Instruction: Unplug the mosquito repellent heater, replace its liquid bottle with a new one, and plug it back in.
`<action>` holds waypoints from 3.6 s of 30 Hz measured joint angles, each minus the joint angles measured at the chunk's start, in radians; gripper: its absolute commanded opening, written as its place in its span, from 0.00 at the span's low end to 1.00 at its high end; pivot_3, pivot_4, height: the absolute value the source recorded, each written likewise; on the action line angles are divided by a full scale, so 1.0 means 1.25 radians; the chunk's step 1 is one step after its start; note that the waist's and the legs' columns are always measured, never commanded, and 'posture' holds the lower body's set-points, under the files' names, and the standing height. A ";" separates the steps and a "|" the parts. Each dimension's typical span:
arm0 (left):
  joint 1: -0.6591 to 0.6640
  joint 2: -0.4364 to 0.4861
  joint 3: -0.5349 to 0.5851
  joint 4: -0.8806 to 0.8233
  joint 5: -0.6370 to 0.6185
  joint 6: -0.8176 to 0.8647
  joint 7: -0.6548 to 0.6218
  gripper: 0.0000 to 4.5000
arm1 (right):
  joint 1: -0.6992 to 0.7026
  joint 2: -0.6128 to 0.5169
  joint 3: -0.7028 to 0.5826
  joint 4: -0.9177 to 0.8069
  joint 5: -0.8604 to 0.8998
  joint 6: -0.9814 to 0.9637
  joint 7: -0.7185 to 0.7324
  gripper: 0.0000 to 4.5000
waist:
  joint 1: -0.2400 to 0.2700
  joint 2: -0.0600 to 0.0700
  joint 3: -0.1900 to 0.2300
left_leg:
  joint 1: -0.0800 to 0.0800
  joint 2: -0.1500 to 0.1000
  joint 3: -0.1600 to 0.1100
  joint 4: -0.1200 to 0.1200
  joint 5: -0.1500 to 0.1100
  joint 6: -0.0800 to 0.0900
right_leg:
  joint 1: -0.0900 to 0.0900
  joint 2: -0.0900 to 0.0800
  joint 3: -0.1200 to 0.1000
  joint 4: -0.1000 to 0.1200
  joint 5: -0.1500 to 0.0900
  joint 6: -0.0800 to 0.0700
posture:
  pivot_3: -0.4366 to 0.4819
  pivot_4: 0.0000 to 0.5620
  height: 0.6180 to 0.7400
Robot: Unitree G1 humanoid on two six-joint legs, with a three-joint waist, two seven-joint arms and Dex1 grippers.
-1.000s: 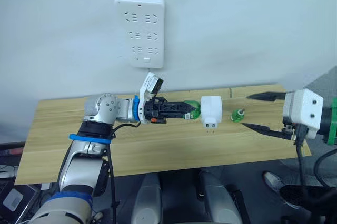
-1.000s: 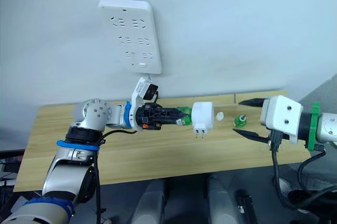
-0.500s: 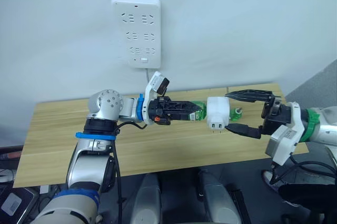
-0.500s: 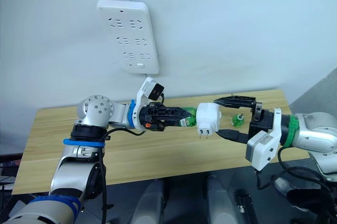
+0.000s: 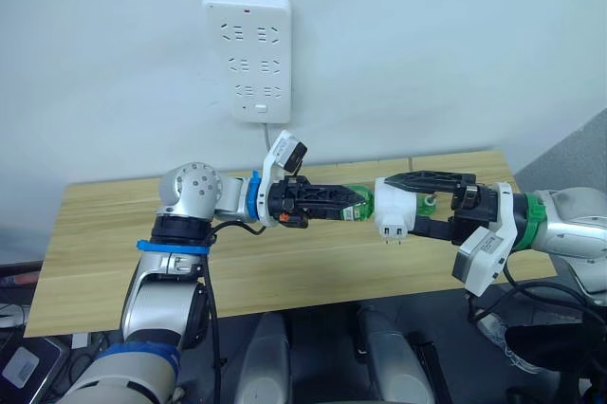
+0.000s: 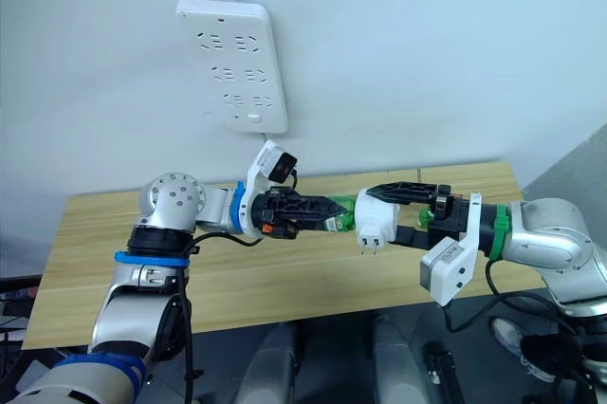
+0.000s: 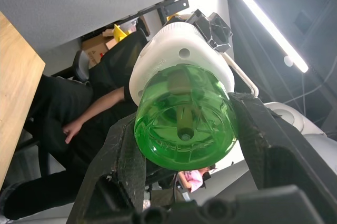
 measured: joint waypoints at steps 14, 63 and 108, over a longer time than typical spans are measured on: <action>-0.033 0.119 -0.047 -0.016 0.098 -0.258 -0.096 1.00 | 0.130 -0.005 -0.009 -0.027 0.073 0.209 -0.008 0.66 | 0.005 0.000 0.000 | 0.000 -0.001 -0.002 -0.001 0.002 -0.002 | 0.001 -0.001 -0.002 0.000 0.000 0.000 | 0.66 0.47 1.00; 0.122 0.012 -0.367 -0.123 1.132 -1.623 0.238 0.50 | -0.063 0.029 -0.030 -0.106 1.546 1.362 -1.041 0.66 | 0.020 0.000 -0.011 | -0.003 -0.003 0.002 -0.002 0.006 0.010 | -0.001 -0.002 0.004 -0.004 0.007 0.007 | 0.66 0.53 1.00; 0.270 -0.241 -0.175 -0.200 0.589 -1.139 0.314 0.50 | 0.023 0.395 0.039 -0.328 0.715 1.108 -0.870 0.99 | 0.016 -0.001 -0.019 | -0.003 -0.003 0.002 -0.003 0.006 0.010 | -0.001 -0.001 0.003 -0.006 0.007 0.007 | 0.60 0.42 1.00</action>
